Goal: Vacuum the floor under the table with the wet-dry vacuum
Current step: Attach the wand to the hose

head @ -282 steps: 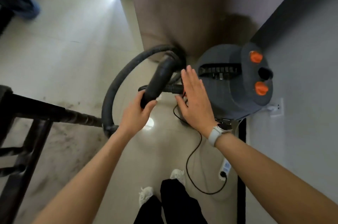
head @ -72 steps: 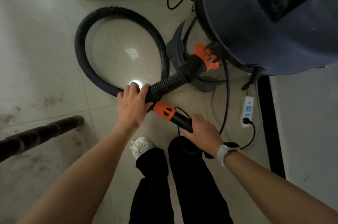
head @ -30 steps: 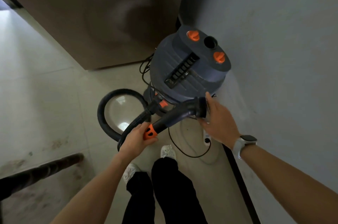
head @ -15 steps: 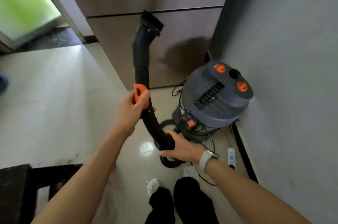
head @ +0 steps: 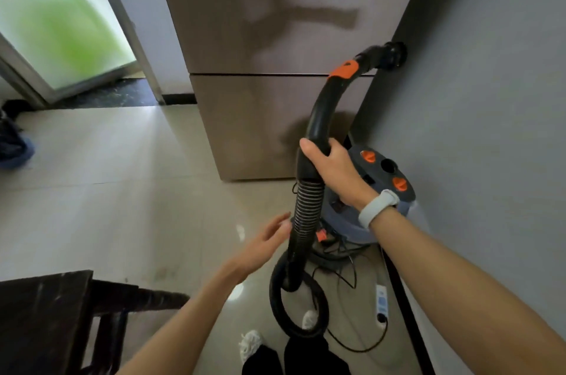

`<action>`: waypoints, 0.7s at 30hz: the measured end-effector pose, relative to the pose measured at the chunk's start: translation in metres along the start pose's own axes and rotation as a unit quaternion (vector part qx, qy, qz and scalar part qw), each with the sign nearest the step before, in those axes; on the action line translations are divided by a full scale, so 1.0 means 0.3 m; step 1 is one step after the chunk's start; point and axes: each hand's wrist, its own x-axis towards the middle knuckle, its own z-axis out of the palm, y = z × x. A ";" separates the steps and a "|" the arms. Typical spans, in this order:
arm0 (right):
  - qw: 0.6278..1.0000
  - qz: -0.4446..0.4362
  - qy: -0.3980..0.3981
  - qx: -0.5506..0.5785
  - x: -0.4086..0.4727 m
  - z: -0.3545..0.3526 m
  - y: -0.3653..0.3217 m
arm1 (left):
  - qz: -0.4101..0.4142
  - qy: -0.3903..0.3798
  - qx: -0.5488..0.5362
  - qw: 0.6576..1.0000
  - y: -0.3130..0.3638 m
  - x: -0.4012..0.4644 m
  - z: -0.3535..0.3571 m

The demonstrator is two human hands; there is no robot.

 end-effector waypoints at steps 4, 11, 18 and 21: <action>0.995 -0.014 0.067 0.065 -0.015 -0.007 -0.078 | 0.088 0.032 0.009 0.996 0.008 0.008 0.071; 0.968 0.040 0.089 0.232 -0.039 0.043 -0.100 | 0.148 0.230 -0.028 0.961 0.059 -0.054 -0.027; 0.955 0.060 0.082 0.278 -0.182 0.035 -0.022 | 0.115 0.326 0.148 0.927 0.014 -0.129 0.024; 0.950 0.054 0.091 0.295 -0.287 -0.046 0.003 | 0.110 0.356 0.177 0.911 -0.030 -0.171 0.124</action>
